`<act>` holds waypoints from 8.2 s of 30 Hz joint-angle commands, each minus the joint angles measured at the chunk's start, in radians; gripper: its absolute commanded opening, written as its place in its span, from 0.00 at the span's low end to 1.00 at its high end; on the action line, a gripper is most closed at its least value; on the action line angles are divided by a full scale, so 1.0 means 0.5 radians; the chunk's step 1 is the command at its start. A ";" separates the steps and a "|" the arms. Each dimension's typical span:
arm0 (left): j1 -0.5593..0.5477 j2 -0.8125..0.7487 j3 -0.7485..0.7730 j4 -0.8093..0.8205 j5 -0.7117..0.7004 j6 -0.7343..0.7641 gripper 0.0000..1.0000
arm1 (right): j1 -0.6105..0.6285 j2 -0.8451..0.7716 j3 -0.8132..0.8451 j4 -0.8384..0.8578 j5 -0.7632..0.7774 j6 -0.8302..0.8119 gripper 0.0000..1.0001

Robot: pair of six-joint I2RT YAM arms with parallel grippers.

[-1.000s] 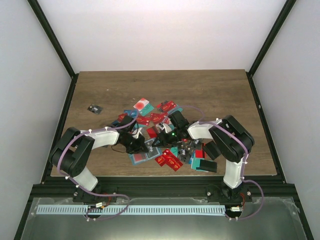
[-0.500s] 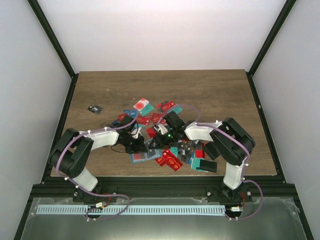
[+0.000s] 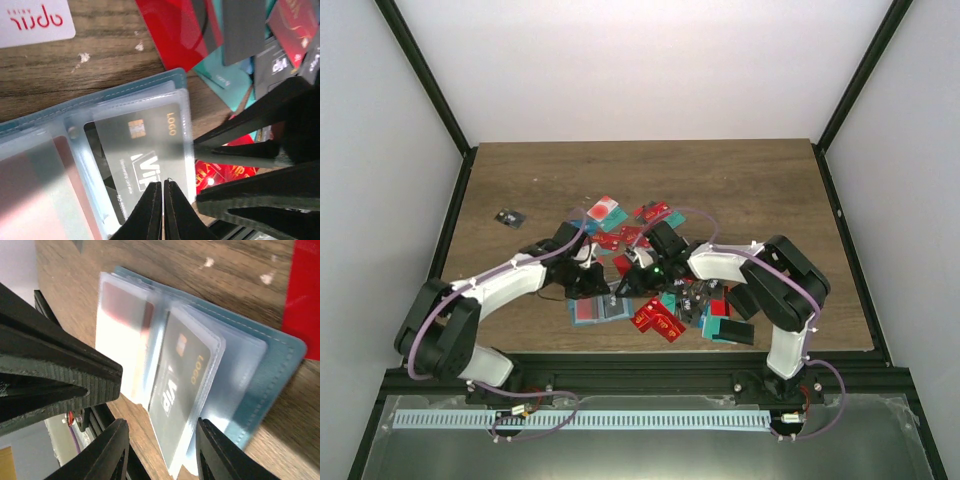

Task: Put the credit cards into the card holder
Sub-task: Insert the credit card into the card holder, then pick up the credit card from the center of the board, then insert the credit card into the card holder.

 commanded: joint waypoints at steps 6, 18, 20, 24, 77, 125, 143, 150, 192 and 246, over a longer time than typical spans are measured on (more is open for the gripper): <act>0.036 -0.247 0.045 -0.235 -0.115 -0.041 0.06 | 0.132 0.062 0.195 -0.025 -0.075 0.015 0.39; 0.244 -0.690 0.014 -0.616 -0.384 -0.114 0.08 | 0.333 0.305 0.567 -0.100 -0.157 0.025 0.47; 0.287 -0.762 -0.005 -0.666 -0.397 -0.113 0.09 | 0.381 0.381 0.670 -0.136 -0.176 0.014 0.53; 0.333 -0.853 -0.039 -0.731 -0.394 -0.103 0.09 | 0.421 0.481 0.794 -0.147 -0.225 0.030 0.62; -0.280 0.748 1.052 -0.282 -0.281 0.082 0.33 | -0.599 -1.170 -0.769 -0.147 0.285 0.437 0.72; -0.082 1.504 1.636 -0.590 -0.231 0.555 0.04 | -0.602 -0.254 -0.459 0.430 0.199 0.766 0.68; -0.077 1.533 1.584 -0.573 -0.221 0.569 0.04 | -0.636 -0.150 -0.588 0.769 0.087 0.831 0.57; -0.075 1.525 1.575 -0.561 -0.201 0.557 0.04 | -0.651 -0.122 -0.595 0.833 0.051 0.840 0.22; 0.452 -0.597 0.533 -0.233 0.342 -0.054 0.37 | -0.488 -0.955 -0.629 1.308 -0.231 1.244 0.01; 0.514 -0.970 0.176 0.915 0.864 -0.804 0.04 | -0.154 -0.936 -0.230 1.557 -0.210 1.449 0.32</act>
